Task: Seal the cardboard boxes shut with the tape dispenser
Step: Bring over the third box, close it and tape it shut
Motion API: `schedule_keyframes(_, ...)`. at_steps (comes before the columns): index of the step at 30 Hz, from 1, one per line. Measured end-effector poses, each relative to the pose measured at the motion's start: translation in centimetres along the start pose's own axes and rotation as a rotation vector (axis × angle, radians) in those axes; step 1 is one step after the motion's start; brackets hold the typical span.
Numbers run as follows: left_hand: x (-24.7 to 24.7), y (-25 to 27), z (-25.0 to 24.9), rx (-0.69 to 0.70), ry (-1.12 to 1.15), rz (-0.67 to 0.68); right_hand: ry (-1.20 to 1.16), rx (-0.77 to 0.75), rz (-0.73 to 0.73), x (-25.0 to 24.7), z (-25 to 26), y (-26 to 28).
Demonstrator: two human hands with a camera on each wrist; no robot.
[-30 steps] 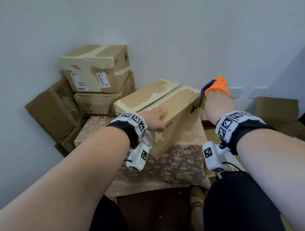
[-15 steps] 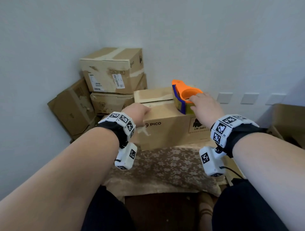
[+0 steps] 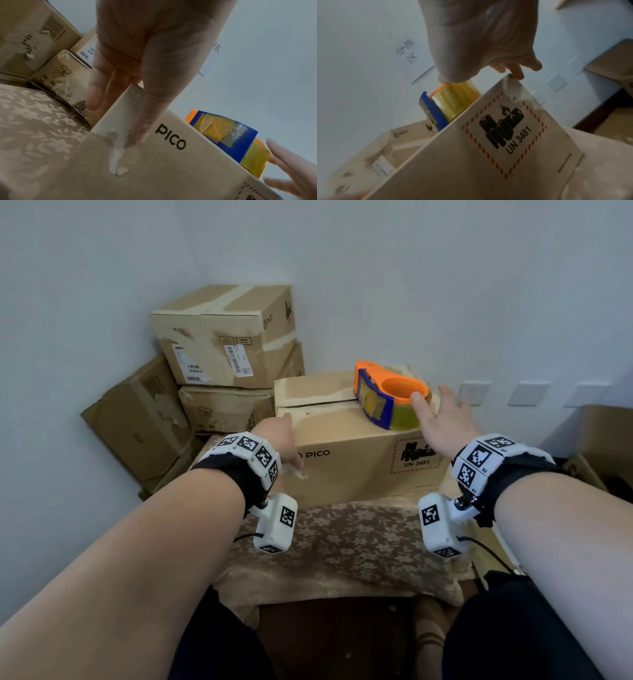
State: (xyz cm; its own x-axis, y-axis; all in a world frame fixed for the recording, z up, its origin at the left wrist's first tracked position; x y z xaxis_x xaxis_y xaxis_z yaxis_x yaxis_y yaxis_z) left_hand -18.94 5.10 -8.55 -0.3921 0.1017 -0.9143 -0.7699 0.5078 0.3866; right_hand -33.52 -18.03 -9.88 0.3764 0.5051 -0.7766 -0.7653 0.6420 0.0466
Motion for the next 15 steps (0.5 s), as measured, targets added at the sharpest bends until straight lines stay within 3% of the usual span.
schedule_keyframes(3, -0.1, -0.1, -0.2, -0.016, -0.012, -0.001, -0.054, 0.039, 0.047, -0.1, -0.8, -0.5)
schedule_keyframes(8, -0.1, -0.9, -1.0, 0.002, -0.008, -0.044, -0.112, 0.187, 0.002, -1.3, -1.9, -0.4)
schedule_keyframes(15, -0.7, -3.6, -2.6, 0.152, 0.106, -0.146, 0.126, 0.219, -0.175, -3.8, -3.3, 0.9)
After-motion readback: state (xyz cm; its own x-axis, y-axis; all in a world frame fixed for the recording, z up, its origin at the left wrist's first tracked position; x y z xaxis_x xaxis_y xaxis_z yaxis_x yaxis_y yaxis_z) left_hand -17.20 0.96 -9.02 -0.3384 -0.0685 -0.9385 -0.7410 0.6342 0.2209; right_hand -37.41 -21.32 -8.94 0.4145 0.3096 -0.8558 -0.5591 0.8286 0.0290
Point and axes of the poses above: each hand's wrist, its own y-axis away from the middle knuckle, its own x-axis out of the palm, z = x × y, the point moved 3 cm from there along -y, towards the middle knuckle, and after that the axes turned 8 degrees about z, right-handed, at the moved point
